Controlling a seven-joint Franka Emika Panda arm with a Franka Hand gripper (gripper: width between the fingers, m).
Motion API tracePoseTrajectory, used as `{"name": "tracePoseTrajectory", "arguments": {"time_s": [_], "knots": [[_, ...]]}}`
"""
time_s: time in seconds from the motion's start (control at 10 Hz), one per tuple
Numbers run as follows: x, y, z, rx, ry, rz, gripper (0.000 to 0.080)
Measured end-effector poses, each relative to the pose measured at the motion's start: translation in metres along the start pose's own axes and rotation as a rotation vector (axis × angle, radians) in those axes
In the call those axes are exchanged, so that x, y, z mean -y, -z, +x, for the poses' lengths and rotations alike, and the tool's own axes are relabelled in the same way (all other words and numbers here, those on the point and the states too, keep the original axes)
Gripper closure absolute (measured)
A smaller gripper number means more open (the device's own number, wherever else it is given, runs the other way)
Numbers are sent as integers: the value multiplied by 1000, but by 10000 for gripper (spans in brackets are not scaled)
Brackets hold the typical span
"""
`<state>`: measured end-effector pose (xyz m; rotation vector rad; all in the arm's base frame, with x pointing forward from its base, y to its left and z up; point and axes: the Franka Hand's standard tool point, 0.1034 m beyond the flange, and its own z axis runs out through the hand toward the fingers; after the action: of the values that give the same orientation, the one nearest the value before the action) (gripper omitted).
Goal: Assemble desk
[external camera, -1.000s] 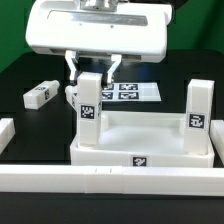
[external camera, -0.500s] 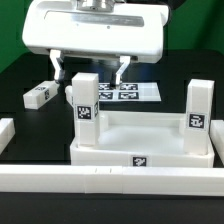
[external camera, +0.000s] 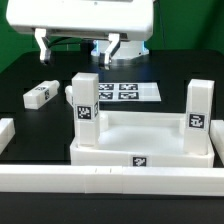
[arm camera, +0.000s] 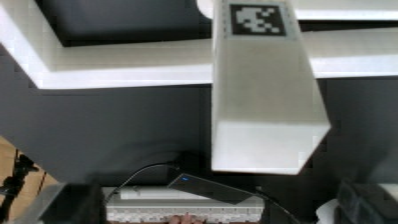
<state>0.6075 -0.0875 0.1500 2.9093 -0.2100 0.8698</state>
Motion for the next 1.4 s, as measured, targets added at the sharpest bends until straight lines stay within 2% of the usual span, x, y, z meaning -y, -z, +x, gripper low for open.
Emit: {"name": "tracePoseTrajectory", "arguments": {"time_s": [0.3, 0.4, 0.5, 0.7, 1.0, 1.1, 1.4], "knots": [[3, -4, -5, 37, 2, 10, 151], [6, -9, -13, 110, -1, 27, 151], [10, -12, -12, 219, -8, 59, 151], [15, -16, -12, 374, -10, 98, 151], [18, -21, -15, 560, -3, 134, 151], [16, -25, -9, 558, -1, 131, 151], [9, -26, -9, 557, -7, 124, 151]]}}
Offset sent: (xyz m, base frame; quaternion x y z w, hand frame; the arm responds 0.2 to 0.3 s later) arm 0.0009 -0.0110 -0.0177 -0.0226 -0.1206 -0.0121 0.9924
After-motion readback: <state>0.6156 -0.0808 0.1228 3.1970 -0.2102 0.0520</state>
